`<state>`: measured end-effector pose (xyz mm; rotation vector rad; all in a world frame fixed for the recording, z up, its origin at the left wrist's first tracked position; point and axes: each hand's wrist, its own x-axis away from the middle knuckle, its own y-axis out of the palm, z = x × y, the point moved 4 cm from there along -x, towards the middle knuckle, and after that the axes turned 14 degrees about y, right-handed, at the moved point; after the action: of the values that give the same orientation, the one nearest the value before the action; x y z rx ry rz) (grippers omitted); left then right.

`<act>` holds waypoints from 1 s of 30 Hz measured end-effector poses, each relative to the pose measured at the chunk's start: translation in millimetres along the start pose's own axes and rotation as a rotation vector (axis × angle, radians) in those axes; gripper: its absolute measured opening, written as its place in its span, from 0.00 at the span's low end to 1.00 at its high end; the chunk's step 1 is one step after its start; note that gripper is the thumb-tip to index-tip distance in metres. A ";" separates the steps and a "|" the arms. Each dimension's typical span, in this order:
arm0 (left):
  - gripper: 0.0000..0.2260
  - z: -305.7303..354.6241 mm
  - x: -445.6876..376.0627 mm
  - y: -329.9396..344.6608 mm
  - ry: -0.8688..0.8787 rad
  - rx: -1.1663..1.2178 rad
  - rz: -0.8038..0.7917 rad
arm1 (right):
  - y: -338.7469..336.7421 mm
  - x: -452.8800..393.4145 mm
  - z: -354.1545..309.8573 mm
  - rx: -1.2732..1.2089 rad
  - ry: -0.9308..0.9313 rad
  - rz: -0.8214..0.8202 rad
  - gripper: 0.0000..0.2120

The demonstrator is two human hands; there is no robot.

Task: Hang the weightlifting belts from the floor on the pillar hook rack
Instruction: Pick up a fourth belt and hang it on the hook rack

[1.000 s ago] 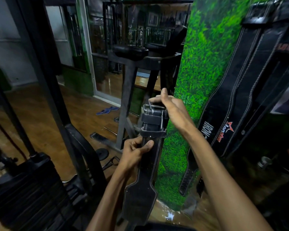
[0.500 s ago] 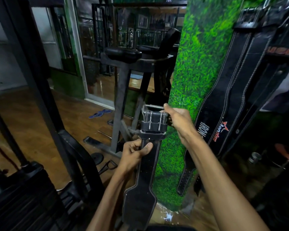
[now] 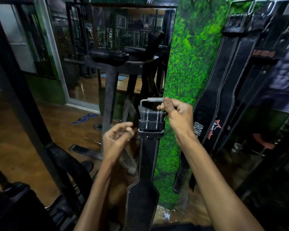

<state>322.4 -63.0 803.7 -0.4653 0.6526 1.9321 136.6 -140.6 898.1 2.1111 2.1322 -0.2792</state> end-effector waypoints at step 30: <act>0.05 112.0 -313.6 259.5 0.797 -0.323 -0.300 | -129.2 -209.5 -188.2 0.506 -0.742 0.211 0.06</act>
<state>216.2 -303.0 1134.3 -1.4907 0.7050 1.5287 17.8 -304.3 1133.0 1.9569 1.4822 -1.4341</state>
